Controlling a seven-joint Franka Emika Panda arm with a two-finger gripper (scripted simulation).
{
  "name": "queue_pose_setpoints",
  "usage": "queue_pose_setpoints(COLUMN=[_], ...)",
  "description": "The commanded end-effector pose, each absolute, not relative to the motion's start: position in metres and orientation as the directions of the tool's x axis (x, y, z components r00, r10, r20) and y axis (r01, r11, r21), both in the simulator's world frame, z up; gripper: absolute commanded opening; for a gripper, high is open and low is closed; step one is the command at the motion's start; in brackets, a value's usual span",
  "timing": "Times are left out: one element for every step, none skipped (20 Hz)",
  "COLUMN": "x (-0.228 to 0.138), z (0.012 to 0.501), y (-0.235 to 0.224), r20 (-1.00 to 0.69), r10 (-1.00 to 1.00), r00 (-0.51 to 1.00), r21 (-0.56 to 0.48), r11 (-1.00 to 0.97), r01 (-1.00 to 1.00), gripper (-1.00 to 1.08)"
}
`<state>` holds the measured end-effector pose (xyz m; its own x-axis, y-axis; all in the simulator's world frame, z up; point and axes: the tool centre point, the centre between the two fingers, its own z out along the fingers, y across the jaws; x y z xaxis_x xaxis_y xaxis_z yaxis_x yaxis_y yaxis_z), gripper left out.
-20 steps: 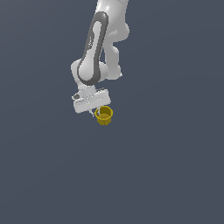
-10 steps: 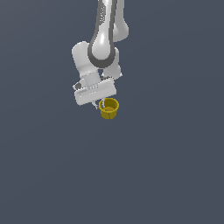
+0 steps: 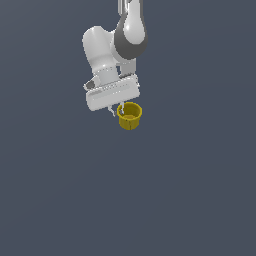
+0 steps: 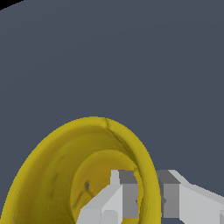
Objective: Pick up the object and move it to a goal position.
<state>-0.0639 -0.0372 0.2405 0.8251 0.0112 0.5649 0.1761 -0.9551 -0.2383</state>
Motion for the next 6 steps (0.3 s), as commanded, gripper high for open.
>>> queue_pose_setpoints(x=[-0.0613, -0.0605, -0.06, -0.0595, -0.0593, -0.0592], z=[0.2513, 0.2538, 0.2558, 0.2572, 0.2581, 0.2583], y=[-0.0349, -0.0341, -0.0338, -0.0334, -0.0334, -0.0334], r20=[0.567, 0.567, 0.567, 0.567, 0.567, 0.567], r10=[0.009, 0.009, 0.009, 0.009, 0.008, 0.008], r00=[0.824, 0.824, 0.824, 0.824, 0.823, 0.823], r21=[-0.238, -0.238, -0.238, -0.238, -0.238, -0.238], r11=[-0.955, -0.955, -0.955, -0.955, -0.956, -0.956], r01=[0.175, 0.175, 0.174, 0.174, 0.173, 0.173], gripper=[-1.0, -1.0, -1.0, -1.0, -1.0, -1.0])
